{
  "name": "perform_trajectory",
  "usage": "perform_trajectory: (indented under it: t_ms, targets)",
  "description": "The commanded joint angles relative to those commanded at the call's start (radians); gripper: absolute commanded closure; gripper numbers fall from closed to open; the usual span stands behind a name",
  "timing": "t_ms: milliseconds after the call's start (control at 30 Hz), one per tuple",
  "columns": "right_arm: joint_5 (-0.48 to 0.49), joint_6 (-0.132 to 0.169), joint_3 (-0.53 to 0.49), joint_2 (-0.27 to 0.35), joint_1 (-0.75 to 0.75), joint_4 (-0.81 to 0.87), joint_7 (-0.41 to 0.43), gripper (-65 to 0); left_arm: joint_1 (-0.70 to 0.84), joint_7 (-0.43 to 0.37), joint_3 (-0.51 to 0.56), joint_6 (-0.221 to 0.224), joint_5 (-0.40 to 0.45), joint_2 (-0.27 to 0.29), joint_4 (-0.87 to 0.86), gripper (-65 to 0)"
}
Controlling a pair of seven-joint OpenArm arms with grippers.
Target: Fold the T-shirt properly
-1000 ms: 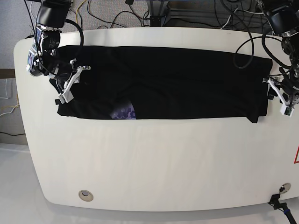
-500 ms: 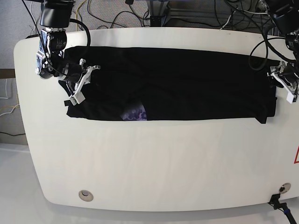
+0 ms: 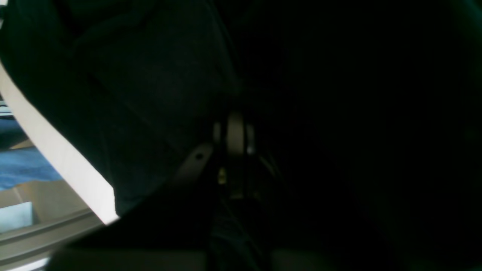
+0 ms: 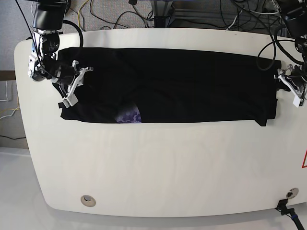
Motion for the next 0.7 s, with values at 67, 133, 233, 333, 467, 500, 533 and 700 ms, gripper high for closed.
perform_trajectory:
  t_ms: [67,133,233,333,467,500,533,700]
  targets:
    - [0.000,0.000,-0.002,-0.002,-0.002,-0.003,0.005,0.0,0.000,-0.005,0.034,0.000,-0.005,0.005,0.000,-33.5]
    - [0.000,0.000,-0.002,-0.003,-0.002,-0.002,0.005,0.0,-0.002,-0.005,0.043,0.000,-0.002,0.031,0.000,-34.0]
    - [0.000,0.002,-0.002,-0.005,-0.002,0.000,0.005,0.0,-0.002,-0.005,0.046,0.000,0.000,0.046,0.000,-39.4]
    - [0.000,0.002,-0.002,-0.005,-0.002,0.000,0.005,0.0,0.000,-0.005,0.046,0.000,0.000,0.068,0.002,-39.4]
    - [0.000,0.002,-0.002,-0.005,-0.002,0.002,0.005,0.0,0.006,-0.002,0.048,0.000,-0.003,0.078,0.002,-39.4]
    - [0.000,0.002,-0.002,-0.005,-0.002,0.002,0.005,0.0,0.006,0.002,0.055,0.000,-0.003,0.091,0.003,-39.4]
    - [0.000,0.000,-0.002,-0.005,-0.002,0.002,0.005,0.0,0.006,0.008,0.064,0.000,-0.003,0.098,0.005,-39.4]
    - [0.000,0.000,-0.002,-0.006,-0.002,0.002,0.005,0.0,0.008,0.025,0.092,0.000,-0.005,0.103,0.058,-28.8]
